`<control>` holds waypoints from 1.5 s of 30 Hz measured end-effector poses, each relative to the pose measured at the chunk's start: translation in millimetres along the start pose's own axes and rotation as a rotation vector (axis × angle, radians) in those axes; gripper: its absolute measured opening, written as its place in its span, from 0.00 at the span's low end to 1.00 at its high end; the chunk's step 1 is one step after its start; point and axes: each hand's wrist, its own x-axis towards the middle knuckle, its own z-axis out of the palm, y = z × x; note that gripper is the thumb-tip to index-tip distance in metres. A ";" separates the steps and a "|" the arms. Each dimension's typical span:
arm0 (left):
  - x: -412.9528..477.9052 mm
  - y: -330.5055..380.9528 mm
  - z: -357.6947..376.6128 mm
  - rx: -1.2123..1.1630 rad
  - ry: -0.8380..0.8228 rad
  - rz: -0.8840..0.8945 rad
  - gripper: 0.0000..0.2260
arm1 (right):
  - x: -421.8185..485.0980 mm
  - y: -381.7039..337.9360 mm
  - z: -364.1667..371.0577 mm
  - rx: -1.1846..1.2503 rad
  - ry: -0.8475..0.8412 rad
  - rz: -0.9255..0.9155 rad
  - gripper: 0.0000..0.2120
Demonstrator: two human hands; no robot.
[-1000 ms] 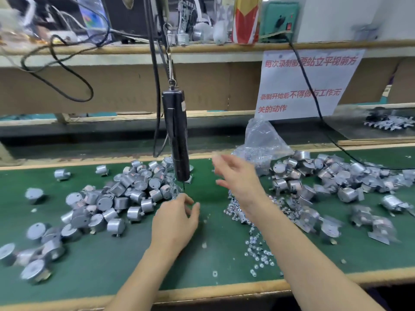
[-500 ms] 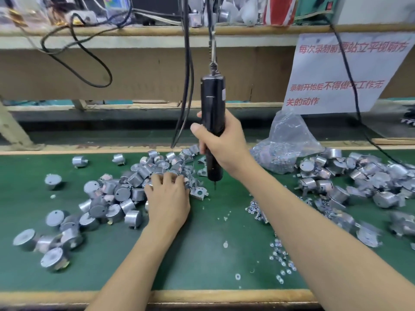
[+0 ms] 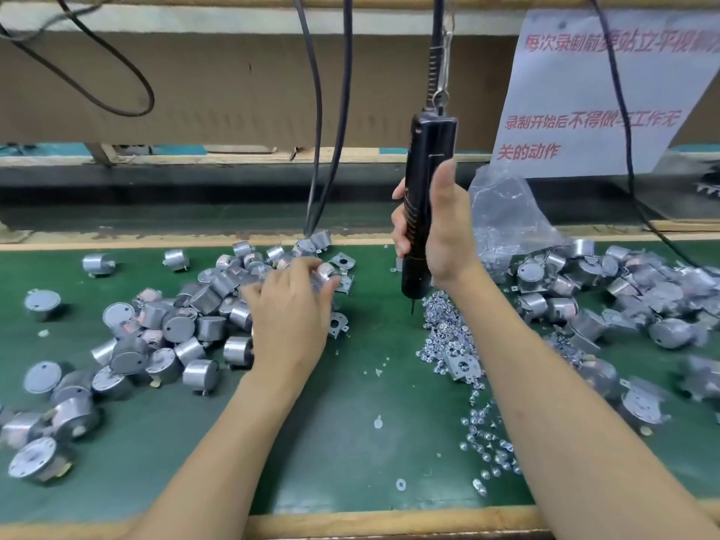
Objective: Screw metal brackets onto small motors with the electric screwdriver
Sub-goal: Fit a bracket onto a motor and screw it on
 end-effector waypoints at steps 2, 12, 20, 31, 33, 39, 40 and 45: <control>-6.5 6.0 6.1 -0.081 -0.003 0.108 0.11 | 1.6 1.6 -2.7 0.021 0.010 0.019 0.44; -28.0 6.0 25.2 -0.187 -0.301 0.309 0.13 | -2.8 11.0 -7.9 0.028 -0.022 0.024 0.47; -25.6 6.3 23.1 -0.335 -0.408 0.301 0.13 | -6.8 14.2 -11.4 0.004 -0.027 0.042 0.49; -22.3 6.4 22.2 -0.418 -0.421 0.240 0.16 | -5.0 15.2 -14.4 -0.025 -0.005 0.055 0.49; -21.5 6.0 23.4 -0.411 -0.418 0.245 0.16 | -5.2 15.8 -13.6 -0.031 -0.008 0.057 0.49; -21.2 6.6 23.9 -0.405 -0.427 0.238 0.15 | -6.9 16.2 -11.6 -0.034 -0.008 0.056 0.49; -21.1 6.6 24.0 -0.404 -0.427 0.237 0.15 | -6.9 16.0 -12.5 -0.030 -0.005 0.056 0.50; -19.9 6.4 25.2 -0.402 -0.434 0.239 0.14 | -6.3 14.5 -14.2 -0.021 -0.004 0.059 0.49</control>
